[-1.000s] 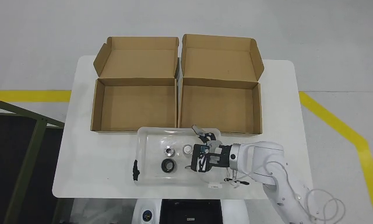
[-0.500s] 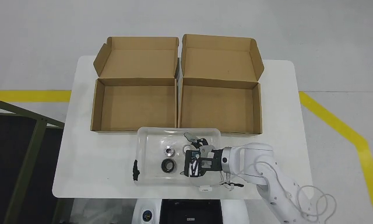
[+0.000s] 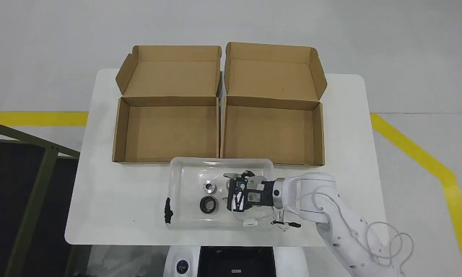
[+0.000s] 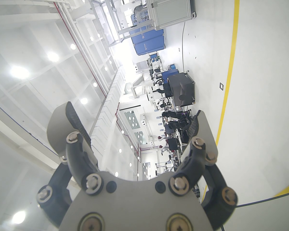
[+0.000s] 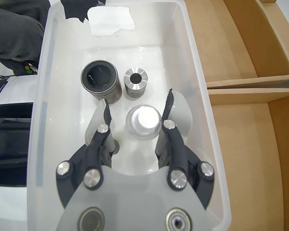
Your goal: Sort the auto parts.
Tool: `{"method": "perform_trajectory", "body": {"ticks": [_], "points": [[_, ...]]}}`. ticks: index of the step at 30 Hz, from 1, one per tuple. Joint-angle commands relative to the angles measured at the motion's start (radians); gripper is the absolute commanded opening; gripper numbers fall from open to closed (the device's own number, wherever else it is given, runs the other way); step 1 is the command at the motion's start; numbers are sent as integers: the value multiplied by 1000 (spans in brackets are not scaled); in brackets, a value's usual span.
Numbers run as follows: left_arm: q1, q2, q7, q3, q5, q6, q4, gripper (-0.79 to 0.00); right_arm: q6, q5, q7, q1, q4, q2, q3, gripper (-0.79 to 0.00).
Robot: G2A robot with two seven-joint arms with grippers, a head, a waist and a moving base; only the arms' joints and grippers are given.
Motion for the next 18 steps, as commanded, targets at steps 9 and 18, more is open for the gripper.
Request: {"method": "perform_trajectory", "body": {"ticks": [9,18], "points": [[0,0,0,0,0,0,0,0,24,-3,-1,26,37,4,-10,-622],[0,0,0,0,0,0,0,0,8,15,-14,23,2,13,-3,-785]]}}
